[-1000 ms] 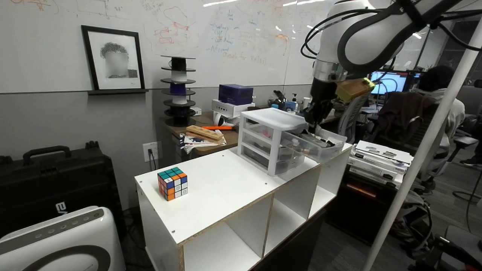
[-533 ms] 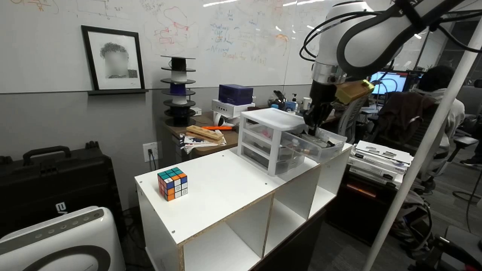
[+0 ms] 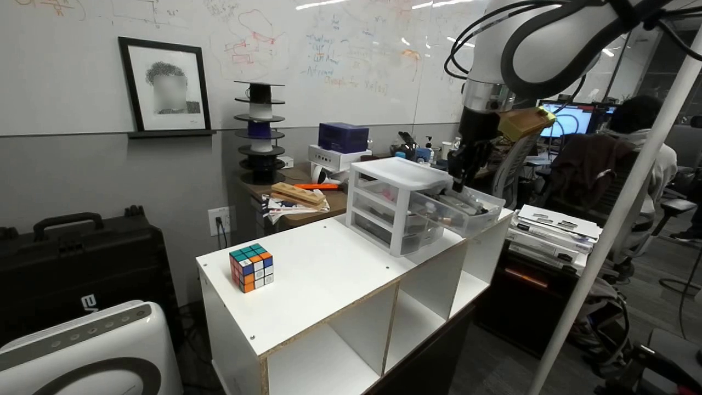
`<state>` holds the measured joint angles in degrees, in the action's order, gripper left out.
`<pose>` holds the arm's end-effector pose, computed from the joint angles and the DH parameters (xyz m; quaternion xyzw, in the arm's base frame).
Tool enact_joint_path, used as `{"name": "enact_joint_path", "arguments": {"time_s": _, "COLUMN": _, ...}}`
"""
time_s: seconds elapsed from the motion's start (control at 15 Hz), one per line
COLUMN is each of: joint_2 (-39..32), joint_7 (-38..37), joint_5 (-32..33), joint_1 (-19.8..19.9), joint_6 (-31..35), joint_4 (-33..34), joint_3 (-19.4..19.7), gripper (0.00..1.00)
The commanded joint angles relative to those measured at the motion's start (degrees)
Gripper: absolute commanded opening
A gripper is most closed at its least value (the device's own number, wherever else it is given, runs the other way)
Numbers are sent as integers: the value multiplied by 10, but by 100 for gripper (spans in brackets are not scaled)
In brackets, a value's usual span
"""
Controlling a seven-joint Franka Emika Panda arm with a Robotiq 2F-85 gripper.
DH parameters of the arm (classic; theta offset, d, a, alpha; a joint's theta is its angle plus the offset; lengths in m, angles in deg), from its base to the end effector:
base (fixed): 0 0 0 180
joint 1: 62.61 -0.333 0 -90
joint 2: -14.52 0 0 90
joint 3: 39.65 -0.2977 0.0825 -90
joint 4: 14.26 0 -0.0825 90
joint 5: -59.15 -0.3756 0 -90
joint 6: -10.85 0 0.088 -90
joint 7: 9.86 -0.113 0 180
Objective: Put the gray object and the plastic in the open drawer then close the drawer
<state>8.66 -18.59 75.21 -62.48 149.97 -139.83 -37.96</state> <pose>0.5508 -0.0195 0.3341 0.9928 0.0082 0.0722 0.0956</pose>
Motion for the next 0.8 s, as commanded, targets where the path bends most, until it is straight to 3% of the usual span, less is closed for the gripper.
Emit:
{"name": "enact_joint_path", "arguments": {"time_s": 0.0, "joint_2": 60, "joint_7": 29, "joint_5": -22, "joint_1": 3, "joint_6": -24, "joint_4": -31, "joint_3": 0, "gripper": 73}}
{"name": "enact_joint_path", "arguments": {"time_s": 0.27, "joint_2": 94, "joint_7": 57, "joint_5": -42, "joint_1": 3, "joint_6": -91, "joint_4": -33, "joint_3": -4, "gripper": 100}}
{"name": "enact_joint_path", "arguments": {"time_s": 0.6, "joint_2": 196, "joint_7": 105, "joint_5": -75, "joint_1": -7, "joint_6": -233, "joint_4": -90, "joint_3": -15, "gripper": 100}}
{"name": "enact_joint_path", "arguments": {"time_s": 0.73, "joint_2": 234, "joint_7": 130, "joint_5": -87, "joint_1": -15, "joint_6": -255, "joint_4": -121, "joint_3": -19, "gripper": 100}}
